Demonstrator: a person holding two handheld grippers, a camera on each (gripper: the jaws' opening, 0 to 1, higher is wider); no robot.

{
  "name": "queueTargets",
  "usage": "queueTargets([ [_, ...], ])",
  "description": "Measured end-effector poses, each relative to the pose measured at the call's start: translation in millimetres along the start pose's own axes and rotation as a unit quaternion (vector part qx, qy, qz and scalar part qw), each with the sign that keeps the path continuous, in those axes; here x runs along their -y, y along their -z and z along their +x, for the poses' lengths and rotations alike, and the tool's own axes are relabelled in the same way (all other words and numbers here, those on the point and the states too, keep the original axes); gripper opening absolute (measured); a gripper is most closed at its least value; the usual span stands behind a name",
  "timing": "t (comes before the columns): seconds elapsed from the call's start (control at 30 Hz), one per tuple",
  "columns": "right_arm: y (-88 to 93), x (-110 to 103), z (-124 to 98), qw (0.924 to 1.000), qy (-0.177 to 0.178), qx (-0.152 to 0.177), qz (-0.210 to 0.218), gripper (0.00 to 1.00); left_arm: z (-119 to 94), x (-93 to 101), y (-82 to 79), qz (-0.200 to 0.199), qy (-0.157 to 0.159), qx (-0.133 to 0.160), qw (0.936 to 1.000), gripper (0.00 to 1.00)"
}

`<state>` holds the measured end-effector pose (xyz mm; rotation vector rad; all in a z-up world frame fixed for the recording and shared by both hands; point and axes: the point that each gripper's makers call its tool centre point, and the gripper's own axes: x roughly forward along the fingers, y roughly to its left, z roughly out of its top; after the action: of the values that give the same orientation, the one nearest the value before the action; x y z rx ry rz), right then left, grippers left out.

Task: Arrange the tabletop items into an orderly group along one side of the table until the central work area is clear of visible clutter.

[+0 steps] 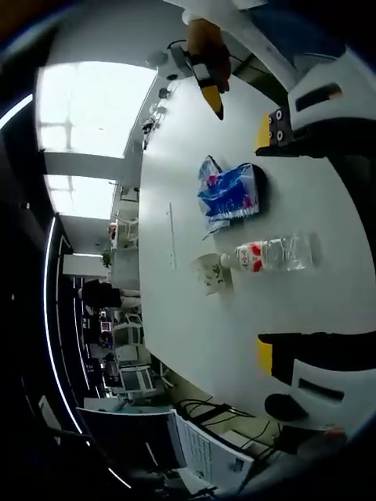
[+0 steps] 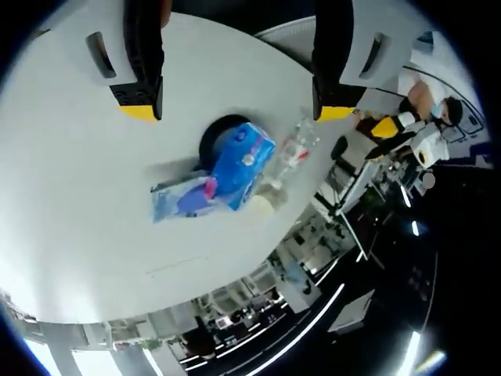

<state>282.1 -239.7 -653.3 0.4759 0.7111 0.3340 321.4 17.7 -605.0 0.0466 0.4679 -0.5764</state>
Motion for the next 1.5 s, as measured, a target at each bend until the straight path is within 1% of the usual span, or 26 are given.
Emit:
queueTargets([
  [0.03, -5.8, -2.8, 0.9, 0.9999, -0.005, 0.010, 0.002, 0.77, 0.1, 1.3, -0.9, 0.003, 0.002, 0.005, 1.0000, 0.97],
  [0.1, -10.6, -4.1, 4.7, 0.9998, -0.010, 0.014, 0.012, 0.77, 0.7, 1.0, 3.0, 0.007, 0.003, 0.004, 1.0000, 0.97],
  [0.13, -12.3, -4.3, 6.3, 0.9997, -0.011, 0.016, 0.017, 0.76, 0.4, 0.1, 2.7, 0.011, 0.001, 0.011, 0.9999, 0.96],
  [0.2, -16.1, -5.9, 8.4, 0.9995, -0.012, 0.020, 0.020, 0.76, -0.7, -0.1, -1.5, 0.009, 0.003, 0.037, 0.9993, 0.94],
  [0.27, -19.4, -8.0, 8.3, 0.9995, -0.011, 0.025, 0.018, 0.76, -1.7, 0.9, -3.3, 0.001, 0.007, 0.048, 0.9988, 0.97],
  [0.37, -19.1, -9.2, 9.1, 0.9995, -0.012, 0.025, 0.016, 0.75, -2.4, -0.8, 0.5, 0.003, 0.001, 0.048, 0.9988, 1.00],
  [0.4, -17.4, -9.4, 9.6, 0.9996, -0.012, 0.021, 0.015, 0.75, -2.8, -4.6, 7.9, 0.010, -0.009, 0.032, 0.9994, 1.00],
  [0.43, -16.2, -9.2, 9.8, 0.9997, -0.011, 0.019, 0.014, 0.75, -2.9, -5.8, 10.9, 0.012, -0.012, 0.028, 0.9995, 1.00],
  [0.5, -13.9, -8.6, 9.3, 0.9998, -0.009, 0.014, 0.012, 0.75, -3.9, -6.1, 13.6, 0.007, -0.009, 0.032, 0.9994, 1.00],
  [0.57, -12.9, -7.8, 8.8, 0.9998, -0.007, 0.012, 0.012, 0.74, -4.8, -4.4, 15.9, -0.007, -0.001, 0.035, 0.9994, 1.00],
  [0.7, -12.3, -8.8, 9.6, 0.9997, -0.010, 0.009, 0.022, 0.73, -7.6, -2.4, 17.9, 0.003, 0.003, 0.043, 0.9991, 1.00],
  [0.8, -12.3, -8.5, 12.0, 0.9997, -0.010, 0.003, 0.020, 0.71, -9.2, 1.0, 17.9, 0.008, 0.011, 0.045, 0.9989, 1.00],
  [0.9, -13.3, -9.3, 14.4, 0.9998, -0.010, 0.000, 0.019, 0.69, -12.8, 8.4, 14.4, 0.026, 0.023, 0.062, 0.9975, 1.00],
  [1.0, -16.5, -12.5, 16.3, 0.9995, -0.017, 0.004, 0.027, 0.69, -16.5, 17.8, 10.8, 0.049, 0.040, 0.084, 0.9945, 1.00],
  [1.07, -16.7, -14.2, 17.9, 0.9992, -0.021, 0.005, 0.033, 0.68, -18.2, 20.5, 8.4, 0.054, 0.043, 0.099, 0.9927, 1.00],
  [1.13, -15.7, -15.7, 19.9, 0.9989, -0.024, 0.002, 0.040, 0.68, -18.4, 20.1, 7.5, 0.050, 0.041, 0.108, 0.9921, 0.98],
  [1.17, -15.6, -16.1, 20.6, 0.9988, -0.024, 0.002, 0.042, 0.68, -17.7, 18.9, 8.8, 0.049, 0.038, 0.109, 0.9921, 0.96],
  [1.2, -16.1, -17.6, 20.9, 0.9988, -0.024, 0.003, 0.042, 0.68, -15.9, 16.6, 12.3, 0.050, 0.034, 0.105, 0.9927, 0.93],
  [1.23, -16.6, -19.1, 20.9, 0.9988, -0.024, 0.003, 0.042, 0.67, -14.0, 12.3, 20.1, 0.052, 0.022, 0.084, 0.9948, 0.91],
  [1.3, -17.8, -21.7, 21.7, 0.9990, -0.024, 0.002, 0.037, 0.67, -12.1, 13.9, 21.8, 0.060, 0.022, 0.082, 0.9946, 0.89],
  [1.37, -18.7, -22.5, 23.3, 0.9992, -0.024, -0.003, 0.031, 0.67, -12.2, 18.1, 20.2, 0.073, 0.027, 0.091, 0.9928, 0.90],
  [1.4, -19.2, -22.6, 24.0, 0.9993, -0.024, -0.005, 0.028, 0.67, -11.7, 20.3, 21.9, 0.078, 0.028, 0.091, 0.9924, 0.91],
  [1.5, -24.3, -22.4, 28.1, 0.9996, -0.022, -0.008, 0.018, 0.67, -6.3, 20.8, 29.0, 0.088, 0.029, 0.076, 0.9928, 0.97],
])
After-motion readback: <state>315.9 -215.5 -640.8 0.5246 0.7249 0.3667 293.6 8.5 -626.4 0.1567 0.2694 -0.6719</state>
